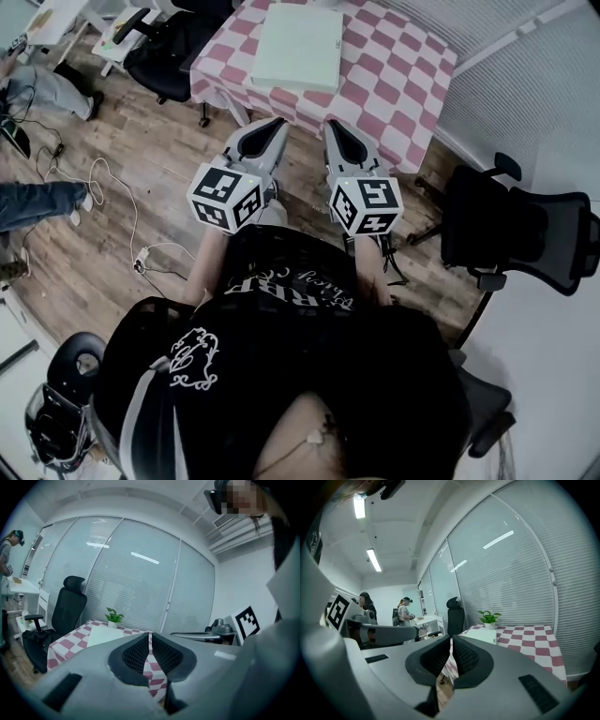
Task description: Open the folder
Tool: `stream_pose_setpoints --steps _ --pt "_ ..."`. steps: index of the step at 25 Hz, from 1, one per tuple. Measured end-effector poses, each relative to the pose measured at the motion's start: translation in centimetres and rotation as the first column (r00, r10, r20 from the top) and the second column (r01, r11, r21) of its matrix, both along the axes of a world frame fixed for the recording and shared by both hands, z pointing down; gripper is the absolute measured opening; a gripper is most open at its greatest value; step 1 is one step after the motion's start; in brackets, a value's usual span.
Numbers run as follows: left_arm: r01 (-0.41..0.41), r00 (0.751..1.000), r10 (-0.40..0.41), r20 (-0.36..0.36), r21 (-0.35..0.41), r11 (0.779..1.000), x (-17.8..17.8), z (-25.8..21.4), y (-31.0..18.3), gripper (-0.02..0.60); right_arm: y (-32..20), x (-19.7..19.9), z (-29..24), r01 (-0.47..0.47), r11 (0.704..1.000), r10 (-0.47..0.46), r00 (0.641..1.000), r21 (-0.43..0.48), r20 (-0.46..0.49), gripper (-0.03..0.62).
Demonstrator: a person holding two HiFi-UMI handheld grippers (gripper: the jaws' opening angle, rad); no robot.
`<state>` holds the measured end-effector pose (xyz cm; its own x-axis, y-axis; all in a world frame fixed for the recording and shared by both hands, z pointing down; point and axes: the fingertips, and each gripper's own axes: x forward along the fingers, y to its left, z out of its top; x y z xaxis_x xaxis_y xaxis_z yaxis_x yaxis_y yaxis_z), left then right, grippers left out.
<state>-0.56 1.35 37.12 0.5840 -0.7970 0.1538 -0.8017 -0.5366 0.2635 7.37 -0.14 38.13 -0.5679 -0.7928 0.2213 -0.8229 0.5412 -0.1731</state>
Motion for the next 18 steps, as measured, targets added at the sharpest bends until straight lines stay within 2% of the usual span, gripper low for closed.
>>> stream_pose_setpoints --steps 10,18 --pt "-0.088 0.996 0.088 -0.009 -0.051 0.995 -4.6 1.8 -8.9 0.032 -8.6 -4.5 2.0 -0.077 0.995 0.076 0.997 -0.063 -0.024 0.021" --pt "-0.185 0.983 0.183 -0.033 -0.085 0.979 -5.6 3.5 -12.8 0.032 -12.4 -6.0 3.3 -0.142 0.985 0.135 0.988 -0.093 -0.073 0.021"
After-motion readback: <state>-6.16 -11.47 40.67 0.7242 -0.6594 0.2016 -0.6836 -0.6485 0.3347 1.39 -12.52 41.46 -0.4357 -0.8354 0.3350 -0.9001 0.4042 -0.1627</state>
